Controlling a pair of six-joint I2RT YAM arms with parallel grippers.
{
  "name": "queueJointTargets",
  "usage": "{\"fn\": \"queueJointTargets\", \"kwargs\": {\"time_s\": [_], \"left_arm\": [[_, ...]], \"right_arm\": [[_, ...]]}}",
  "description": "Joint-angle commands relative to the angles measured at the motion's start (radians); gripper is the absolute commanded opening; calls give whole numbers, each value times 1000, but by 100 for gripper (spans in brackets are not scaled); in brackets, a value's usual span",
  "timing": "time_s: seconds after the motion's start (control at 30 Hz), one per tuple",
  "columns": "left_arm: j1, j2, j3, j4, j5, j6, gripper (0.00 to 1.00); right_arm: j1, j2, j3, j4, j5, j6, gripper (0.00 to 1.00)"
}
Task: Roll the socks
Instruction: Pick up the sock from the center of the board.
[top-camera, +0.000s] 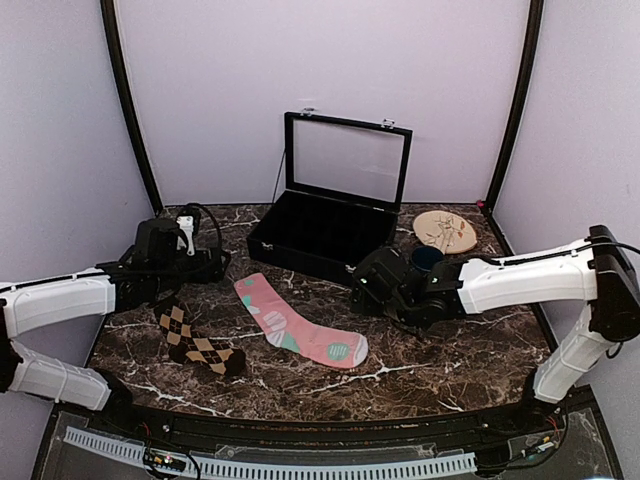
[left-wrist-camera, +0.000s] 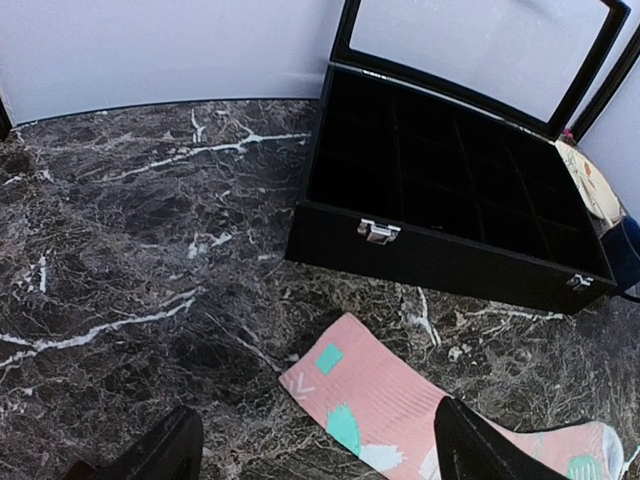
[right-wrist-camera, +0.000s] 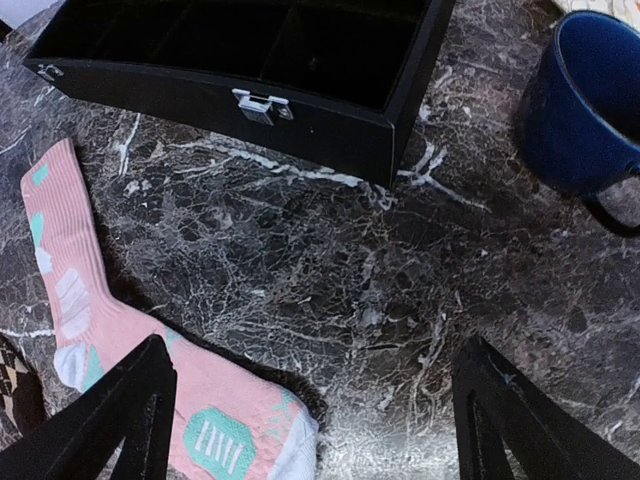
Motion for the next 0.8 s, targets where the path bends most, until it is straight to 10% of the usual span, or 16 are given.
{"fn": "queueJointTargets", "kwargs": {"time_s": [0.0, 0.77], "left_arm": [[-30, 68, 60, -60, 8, 16, 81], [-57, 470, 242, -74, 77, -30, 81]], "right_arm": [[24, 12, 16, -55, -44, 121, 88], [107, 11, -141, -36, -237, 334, 86]]}}
